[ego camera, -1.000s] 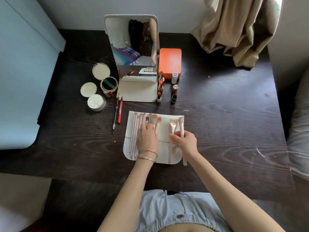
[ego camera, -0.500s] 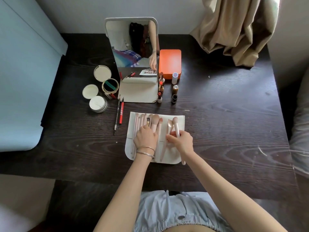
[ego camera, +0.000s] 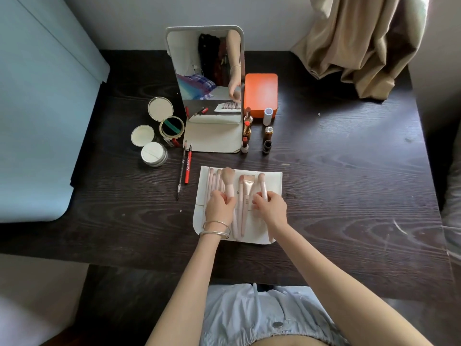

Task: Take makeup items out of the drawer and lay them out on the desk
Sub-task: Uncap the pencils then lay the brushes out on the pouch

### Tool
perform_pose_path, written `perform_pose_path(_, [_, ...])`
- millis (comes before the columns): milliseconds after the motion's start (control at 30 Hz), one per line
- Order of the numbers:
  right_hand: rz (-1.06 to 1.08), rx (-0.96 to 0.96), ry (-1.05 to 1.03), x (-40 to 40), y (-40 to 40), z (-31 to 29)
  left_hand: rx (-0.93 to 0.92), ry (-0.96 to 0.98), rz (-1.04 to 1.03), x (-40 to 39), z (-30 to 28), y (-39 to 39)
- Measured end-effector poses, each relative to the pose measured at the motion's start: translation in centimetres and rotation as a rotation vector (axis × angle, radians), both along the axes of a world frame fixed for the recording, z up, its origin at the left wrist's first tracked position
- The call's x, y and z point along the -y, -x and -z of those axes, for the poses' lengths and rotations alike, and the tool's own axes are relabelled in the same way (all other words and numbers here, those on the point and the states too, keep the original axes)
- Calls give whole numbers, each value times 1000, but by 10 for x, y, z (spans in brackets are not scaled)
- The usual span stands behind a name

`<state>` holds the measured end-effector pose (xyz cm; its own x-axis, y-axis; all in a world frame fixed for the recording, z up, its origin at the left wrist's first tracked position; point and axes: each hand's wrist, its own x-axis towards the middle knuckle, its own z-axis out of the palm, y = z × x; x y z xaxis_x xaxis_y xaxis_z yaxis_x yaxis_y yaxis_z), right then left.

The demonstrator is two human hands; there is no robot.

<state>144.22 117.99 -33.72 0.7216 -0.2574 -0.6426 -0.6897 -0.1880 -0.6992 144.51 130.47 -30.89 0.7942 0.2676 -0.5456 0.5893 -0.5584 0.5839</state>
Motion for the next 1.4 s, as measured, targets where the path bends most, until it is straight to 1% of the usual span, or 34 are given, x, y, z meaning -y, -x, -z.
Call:
perform_pose_path(67, [70, 5, -24, 2, 1, -3, -2, 93, -42, 4, 0, 2])
perform_pose_path(167, [126, 23, -47, 8, -1, -5, 24, 148, -52, 13, -1, 5])
perform_pose_path(233, [102, 44, -57, 12, -2, -5, 38, 150, -41, 18, 0, 6])
perform_pose_path(367, [1, 58, -147, 13, -4, -6, 58, 127, -41, 25, 4, 9])
perform_pose_path(500, [-114, 85, -135, 5, -6, -6, 73, 150, -96, 24, 5, 11])
perform_pose_path(667, [-105, 95, -168, -3, -10, -6, 69, 133, -118, 20, 6, 8])
perform_pose_path(767, [-83, 53, -110, -2, -7, -2, 65, 140, -110, 21, 7, 8])
perform_pose_path(833, [-109, 12, -63, -1, -3, 1, 72, 124, -115, 22, 6, 7])
perform_pose_path(1000, [-263, -45, 164, -2, 0, -2, 92, 72, -140, 26, 10, 4])
perform_pose_path(1167, [-274, -52, 228, -2, -4, -4, 146, 5, -101, 29, 12, 3])
perform_pose_path(1400, [-316, -72, 309, -8, -7, -7, 171, 3, -166, 28, 13, 4])
